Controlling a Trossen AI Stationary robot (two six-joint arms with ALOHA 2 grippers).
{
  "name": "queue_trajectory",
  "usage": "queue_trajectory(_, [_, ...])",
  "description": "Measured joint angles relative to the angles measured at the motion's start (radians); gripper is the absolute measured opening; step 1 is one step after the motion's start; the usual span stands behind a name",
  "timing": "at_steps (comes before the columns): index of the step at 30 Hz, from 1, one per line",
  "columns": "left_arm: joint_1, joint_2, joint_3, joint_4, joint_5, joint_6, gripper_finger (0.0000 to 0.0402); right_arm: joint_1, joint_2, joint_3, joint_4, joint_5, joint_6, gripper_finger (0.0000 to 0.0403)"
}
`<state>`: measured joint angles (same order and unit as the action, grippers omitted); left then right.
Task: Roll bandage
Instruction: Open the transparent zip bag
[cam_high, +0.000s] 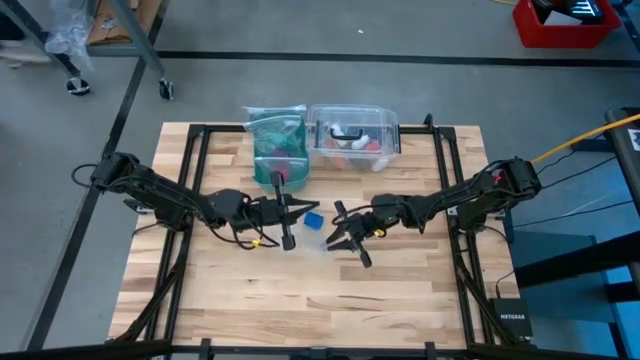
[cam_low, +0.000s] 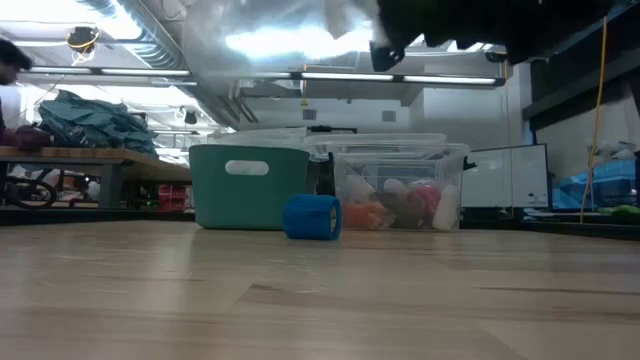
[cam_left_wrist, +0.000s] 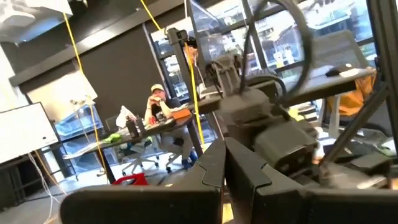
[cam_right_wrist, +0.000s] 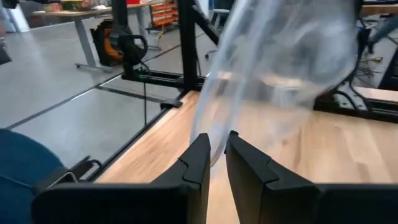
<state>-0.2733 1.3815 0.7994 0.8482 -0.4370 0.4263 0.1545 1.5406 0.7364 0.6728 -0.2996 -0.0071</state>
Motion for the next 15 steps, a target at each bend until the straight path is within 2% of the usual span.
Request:
queue_trajectory(4, [-0.013,0.003,0.0,-0.016,0.01,-0.003,0.0,-0.001,-0.003,0.002,0.009,0.004,0.0,0.0049])
queue_trajectory(9, [-0.02,-0.001,0.0,-0.013,0.015,0.001,0.0,-0.002,-0.003,0.002,-0.014,0.011,-0.026,0.0006])
queue_trajectory(15, [-0.021,-0.006,-0.001,-0.017,0.019,0.001,0.0,-0.003,-0.003,0.002,-0.065,0.031,-0.075,0.0004])
